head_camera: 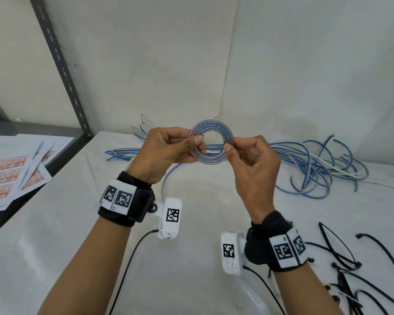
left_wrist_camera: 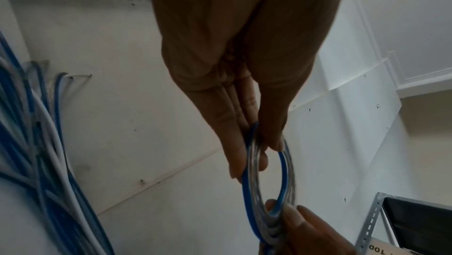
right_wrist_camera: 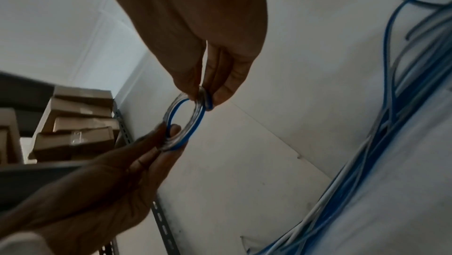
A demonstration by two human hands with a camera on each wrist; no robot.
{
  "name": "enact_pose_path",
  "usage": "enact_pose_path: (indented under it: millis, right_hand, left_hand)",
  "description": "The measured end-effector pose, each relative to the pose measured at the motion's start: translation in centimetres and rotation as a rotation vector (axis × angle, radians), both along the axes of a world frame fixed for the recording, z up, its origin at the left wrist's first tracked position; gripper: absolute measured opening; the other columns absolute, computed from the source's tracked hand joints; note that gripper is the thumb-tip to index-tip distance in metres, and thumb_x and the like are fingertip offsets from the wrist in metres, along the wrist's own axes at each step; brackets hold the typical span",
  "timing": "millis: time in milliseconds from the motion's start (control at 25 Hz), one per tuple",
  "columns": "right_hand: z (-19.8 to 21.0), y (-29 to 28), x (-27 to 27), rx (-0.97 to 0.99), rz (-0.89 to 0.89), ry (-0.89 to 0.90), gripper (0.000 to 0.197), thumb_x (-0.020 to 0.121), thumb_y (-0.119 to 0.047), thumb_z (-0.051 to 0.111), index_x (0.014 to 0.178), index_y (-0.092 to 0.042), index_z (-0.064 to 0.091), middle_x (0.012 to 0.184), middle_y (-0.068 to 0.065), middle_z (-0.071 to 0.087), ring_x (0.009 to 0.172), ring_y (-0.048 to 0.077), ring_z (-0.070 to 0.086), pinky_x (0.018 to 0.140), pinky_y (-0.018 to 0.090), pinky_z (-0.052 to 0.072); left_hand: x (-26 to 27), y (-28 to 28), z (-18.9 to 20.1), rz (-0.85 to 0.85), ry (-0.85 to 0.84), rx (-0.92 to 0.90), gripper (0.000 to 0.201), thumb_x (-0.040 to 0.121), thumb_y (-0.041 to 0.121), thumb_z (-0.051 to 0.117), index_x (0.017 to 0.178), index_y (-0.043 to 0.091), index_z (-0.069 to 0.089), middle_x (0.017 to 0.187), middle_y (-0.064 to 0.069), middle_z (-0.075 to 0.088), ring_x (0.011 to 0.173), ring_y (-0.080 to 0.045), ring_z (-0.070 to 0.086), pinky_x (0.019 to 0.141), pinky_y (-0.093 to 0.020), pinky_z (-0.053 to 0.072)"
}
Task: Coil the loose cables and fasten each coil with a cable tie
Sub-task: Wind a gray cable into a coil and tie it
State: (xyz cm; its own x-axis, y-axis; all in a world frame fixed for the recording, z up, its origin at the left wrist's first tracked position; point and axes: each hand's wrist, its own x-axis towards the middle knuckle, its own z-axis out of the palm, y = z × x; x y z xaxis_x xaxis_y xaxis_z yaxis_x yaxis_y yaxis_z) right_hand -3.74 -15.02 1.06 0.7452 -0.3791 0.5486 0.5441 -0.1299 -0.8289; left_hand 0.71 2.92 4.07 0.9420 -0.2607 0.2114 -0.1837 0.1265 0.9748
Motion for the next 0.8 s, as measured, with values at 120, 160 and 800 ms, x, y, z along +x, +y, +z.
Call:
enact_pose_path:
  millis: [120,160,800]
  right_hand:
    - [-0.2,0.3,0.1,0.072,0.001,-0.028,0.017,0.089,-0.001,0.075,0.092,-0.016,0.069,0.089,0.006,0.076,0.086,0.018,0.074,0.080,0.029,0.057]
    - [-0.3,0.4,0.1,0.132,0.020,-0.021,0.016,0.088,0.000,0.074,0.094,-0.015,0.070,0.091,0.006,0.077,0.087,0.019,0.074,0.082,0.031,0.058]
    - [-0.5,2.6,-0.4,0.467,0.132,0.006,0.021,0.095,0.000,0.065,0.113,-0.009,0.059,0.105,0.024,0.074,0.104,0.026,0.073,0.079,0.037,0.061]
  left_hand:
    - [0.0,-0.1,0.0,-0.008,0.016,-0.034,0.009,0.093,0.010,0.067,0.096,0.005,0.075,0.087,-0.010,0.077,0.080,-0.019,0.075,0.070,-0.026,0.061]
    - [0.0,0.0,0.1,-0.007,0.026,-0.051,0.010,0.093,0.012,0.068,0.096,0.005,0.075,0.088,-0.011,0.077,0.082,-0.020,0.075,0.070,-0.027,0.061]
    - [-0.3,-2.1,-0.6,0.046,0.097,-0.263,0.010,0.095,0.011,0.066,0.100,0.003,0.071,0.088,-0.007,0.076,0.078,-0.017,0.075,0.064,-0.021,0.058]
